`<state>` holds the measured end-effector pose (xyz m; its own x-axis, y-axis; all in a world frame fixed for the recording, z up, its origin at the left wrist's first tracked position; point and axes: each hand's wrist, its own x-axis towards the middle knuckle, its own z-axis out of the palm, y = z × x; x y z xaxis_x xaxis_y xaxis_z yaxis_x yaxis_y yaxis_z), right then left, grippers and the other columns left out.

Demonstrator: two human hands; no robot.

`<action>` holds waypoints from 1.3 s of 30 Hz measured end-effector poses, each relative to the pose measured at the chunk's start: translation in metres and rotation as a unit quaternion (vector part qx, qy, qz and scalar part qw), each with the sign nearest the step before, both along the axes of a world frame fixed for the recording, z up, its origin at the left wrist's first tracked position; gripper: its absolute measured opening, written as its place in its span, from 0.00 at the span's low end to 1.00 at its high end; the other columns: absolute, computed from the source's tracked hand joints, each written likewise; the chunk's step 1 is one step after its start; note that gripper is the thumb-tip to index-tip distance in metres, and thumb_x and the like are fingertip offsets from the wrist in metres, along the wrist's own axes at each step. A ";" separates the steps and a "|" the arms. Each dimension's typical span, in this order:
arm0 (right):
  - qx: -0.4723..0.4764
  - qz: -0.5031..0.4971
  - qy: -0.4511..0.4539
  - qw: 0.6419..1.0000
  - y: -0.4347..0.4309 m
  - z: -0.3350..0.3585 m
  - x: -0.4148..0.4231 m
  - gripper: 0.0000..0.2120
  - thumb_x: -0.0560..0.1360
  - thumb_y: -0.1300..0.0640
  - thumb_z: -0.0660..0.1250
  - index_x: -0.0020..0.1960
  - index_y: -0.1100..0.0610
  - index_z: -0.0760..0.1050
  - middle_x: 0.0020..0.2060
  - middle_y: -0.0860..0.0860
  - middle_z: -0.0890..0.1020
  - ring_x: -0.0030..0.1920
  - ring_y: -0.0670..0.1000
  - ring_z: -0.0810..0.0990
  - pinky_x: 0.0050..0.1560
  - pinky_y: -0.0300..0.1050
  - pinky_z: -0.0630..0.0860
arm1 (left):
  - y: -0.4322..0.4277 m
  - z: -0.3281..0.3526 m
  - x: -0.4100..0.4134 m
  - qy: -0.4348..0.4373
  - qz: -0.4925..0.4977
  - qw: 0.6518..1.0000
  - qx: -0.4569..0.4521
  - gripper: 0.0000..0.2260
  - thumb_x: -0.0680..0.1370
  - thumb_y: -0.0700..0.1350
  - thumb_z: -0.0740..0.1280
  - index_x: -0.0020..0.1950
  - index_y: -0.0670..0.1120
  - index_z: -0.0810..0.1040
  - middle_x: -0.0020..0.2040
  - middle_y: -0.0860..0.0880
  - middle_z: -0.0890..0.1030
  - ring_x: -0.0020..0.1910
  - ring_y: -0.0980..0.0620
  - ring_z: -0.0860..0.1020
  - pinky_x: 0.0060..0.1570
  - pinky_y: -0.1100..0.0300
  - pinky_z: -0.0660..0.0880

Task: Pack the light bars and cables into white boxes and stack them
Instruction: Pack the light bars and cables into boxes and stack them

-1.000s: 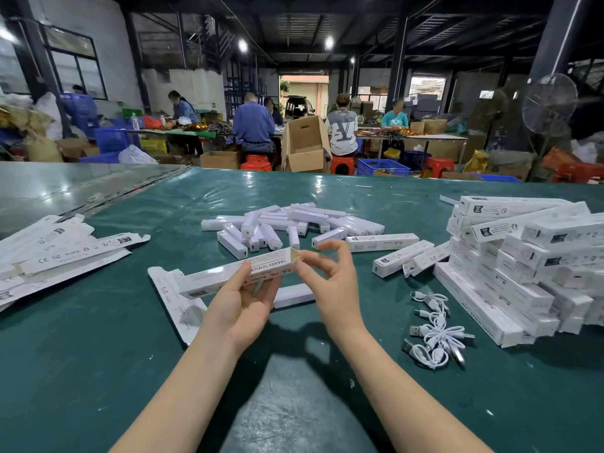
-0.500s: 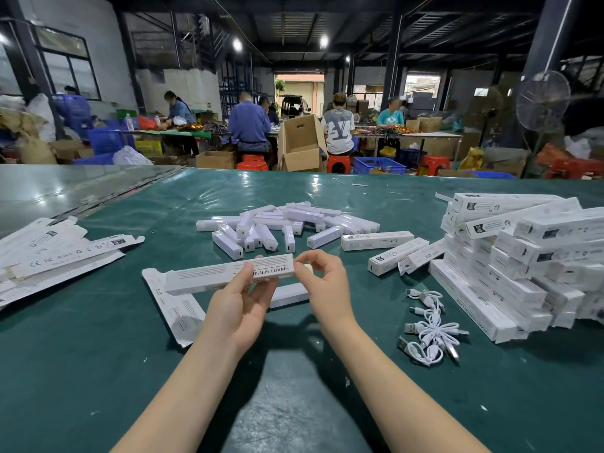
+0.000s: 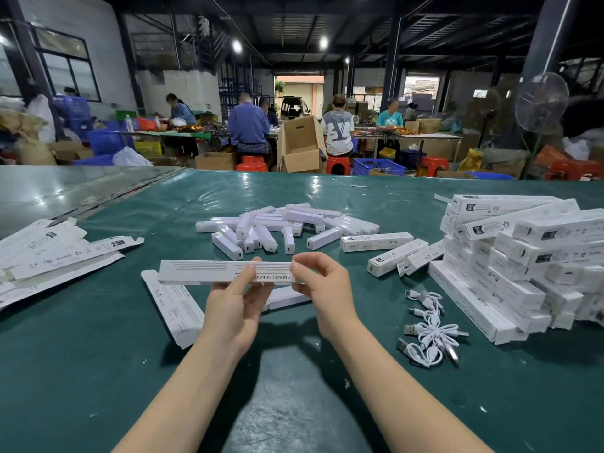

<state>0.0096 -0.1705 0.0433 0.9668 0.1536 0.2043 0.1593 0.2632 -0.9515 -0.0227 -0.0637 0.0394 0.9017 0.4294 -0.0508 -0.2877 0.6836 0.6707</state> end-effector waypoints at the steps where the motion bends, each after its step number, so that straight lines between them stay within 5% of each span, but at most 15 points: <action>1: 0.019 0.006 0.012 1.000 -0.002 -0.001 0.001 0.09 0.72 0.69 0.67 0.38 0.57 0.76 0.34 0.50 0.78 0.34 0.47 0.74 0.39 0.38 0.75 | -0.001 0.000 0.000 -0.001 -0.004 1.000 -0.005 0.04 0.78 0.33 0.60 0.48 0.38 0.74 0.45 0.44 0.80 0.45 0.47 0.78 0.45 0.56 0.79; 10: 0.145 -0.003 0.078 0.986 -0.003 -0.004 0.004 0.10 0.71 0.69 0.68 0.34 0.60 0.74 0.29 0.51 0.78 0.33 0.48 0.76 0.35 0.34 0.77 | -0.004 0.006 -0.002 -0.023 -0.029 0.999 -0.018 0.08 0.78 0.35 0.60 0.55 0.36 0.74 0.50 0.41 0.79 0.49 0.46 0.79 0.48 0.55 0.78; 22: 0.114 -0.055 -0.008 0.992 0.008 -0.005 -0.002 0.11 0.73 0.68 0.66 0.34 0.59 0.73 0.28 0.50 0.77 0.30 0.43 0.76 0.36 0.33 0.76 | -0.009 0.003 -0.002 0.019 -0.010 0.993 -0.115 0.04 0.79 0.36 0.61 0.45 0.39 0.74 0.35 0.46 0.83 0.43 0.49 0.80 0.38 0.52 0.77; 26: 0.098 -0.075 -0.036 0.992 0.010 -0.005 -0.002 0.11 0.74 0.69 0.65 0.35 0.58 0.73 0.30 0.50 0.76 0.34 0.45 0.75 0.38 0.36 0.77 | -0.012 0.003 -0.002 0.013 -0.002 0.994 -0.111 0.03 0.79 0.37 0.61 0.49 0.40 0.74 0.43 0.46 0.81 0.44 0.50 0.80 0.37 0.55 0.77; 30: 0.083 -0.094 -0.044 0.991 0.017 -0.009 -0.007 0.09 0.76 0.68 0.62 0.44 0.55 0.76 0.39 0.51 0.79 0.43 0.48 0.78 0.47 0.40 0.78 | -0.017 0.001 -0.004 -0.017 0.020 0.995 -0.096 0.05 0.78 0.36 0.61 0.53 0.41 0.74 0.44 0.47 0.83 0.42 0.53 0.82 0.40 0.60 0.79; 34: 0.104 -0.105 -0.001 0.989 0.027 -0.014 -0.014 0.09 0.78 0.65 0.61 0.55 0.59 0.77 0.52 0.56 0.82 0.55 0.53 0.80 0.58 0.47 0.76 | -0.021 0.003 -0.006 -0.039 0.056 0.995 -0.071 0.05 0.77 0.35 0.62 0.47 0.44 0.74 0.37 0.50 0.84 0.37 0.55 0.83 0.40 0.61 0.81; 39: 0.110 -0.048 -0.019 0.993 0.041 -0.016 -0.028 0.14 0.79 0.64 0.58 0.56 0.47 0.74 0.55 0.52 0.81 0.58 0.49 0.78 0.63 0.49 0.73 | -0.019 0.003 -0.006 -0.038 0.069 0.995 -0.061 0.04 0.78 0.36 0.61 0.48 0.42 0.75 0.49 0.43 0.80 0.45 0.50 0.80 0.52 0.58 0.77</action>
<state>-0.0187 -0.1295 0.0272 0.9657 0.0100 0.2595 0.2281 0.4451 -0.8659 -0.0291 -0.0832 0.0426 0.8376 0.5445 -0.0444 -0.4315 0.7093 0.5574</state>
